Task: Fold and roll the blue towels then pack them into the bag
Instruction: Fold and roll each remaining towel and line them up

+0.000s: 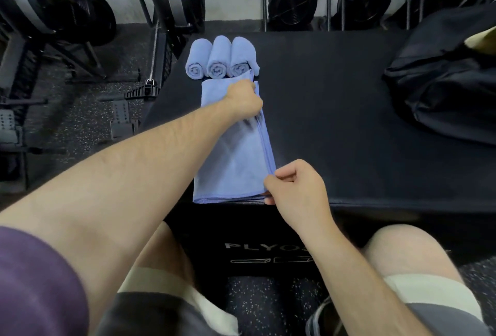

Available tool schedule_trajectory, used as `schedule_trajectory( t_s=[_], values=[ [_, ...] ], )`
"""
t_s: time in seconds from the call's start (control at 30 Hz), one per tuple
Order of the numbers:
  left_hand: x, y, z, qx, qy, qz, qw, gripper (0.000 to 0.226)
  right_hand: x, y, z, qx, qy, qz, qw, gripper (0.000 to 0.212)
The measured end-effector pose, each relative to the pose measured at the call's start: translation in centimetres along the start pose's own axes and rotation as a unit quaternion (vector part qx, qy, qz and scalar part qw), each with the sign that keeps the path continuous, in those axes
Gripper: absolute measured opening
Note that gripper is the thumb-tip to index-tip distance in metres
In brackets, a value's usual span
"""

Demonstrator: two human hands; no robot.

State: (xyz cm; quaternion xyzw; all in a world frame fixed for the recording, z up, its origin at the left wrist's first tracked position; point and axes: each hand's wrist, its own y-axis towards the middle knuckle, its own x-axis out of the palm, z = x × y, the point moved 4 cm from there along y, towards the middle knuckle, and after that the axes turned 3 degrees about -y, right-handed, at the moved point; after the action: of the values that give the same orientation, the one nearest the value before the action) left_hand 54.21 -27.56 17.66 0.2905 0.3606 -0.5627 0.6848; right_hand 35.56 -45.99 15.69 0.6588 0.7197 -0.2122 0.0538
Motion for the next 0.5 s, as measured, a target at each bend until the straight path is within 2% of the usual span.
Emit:
schedule_trajectory(
  t_s=[0.1,0.17,0.33,0.5],
  values=[
    [1.0,0.0,-0.3,0.023,0.006,0.001,1.000,0.003,0.0,0.1,0.3,0.006,0.024,-0.011,1.000,0.011],
    [1.3,-0.1,-0.2,0.037,-0.005,0.006,0.999,0.007,0.0,0.1,0.3,0.006,0.025,-0.018,0.999,0.008],
    [2.0,-1.2,0.7,0.062,0.006,-0.021,0.998,0.050,0.0,0.0,0.5,0.011,0.038,-0.026,0.999,0.014],
    [1.8,-1.8,0.0,0.063,0.142,0.047,0.987,0.036,0.1,0.0,0.6,-0.004,0.019,-0.022,1.000,0.014]
  ],
)
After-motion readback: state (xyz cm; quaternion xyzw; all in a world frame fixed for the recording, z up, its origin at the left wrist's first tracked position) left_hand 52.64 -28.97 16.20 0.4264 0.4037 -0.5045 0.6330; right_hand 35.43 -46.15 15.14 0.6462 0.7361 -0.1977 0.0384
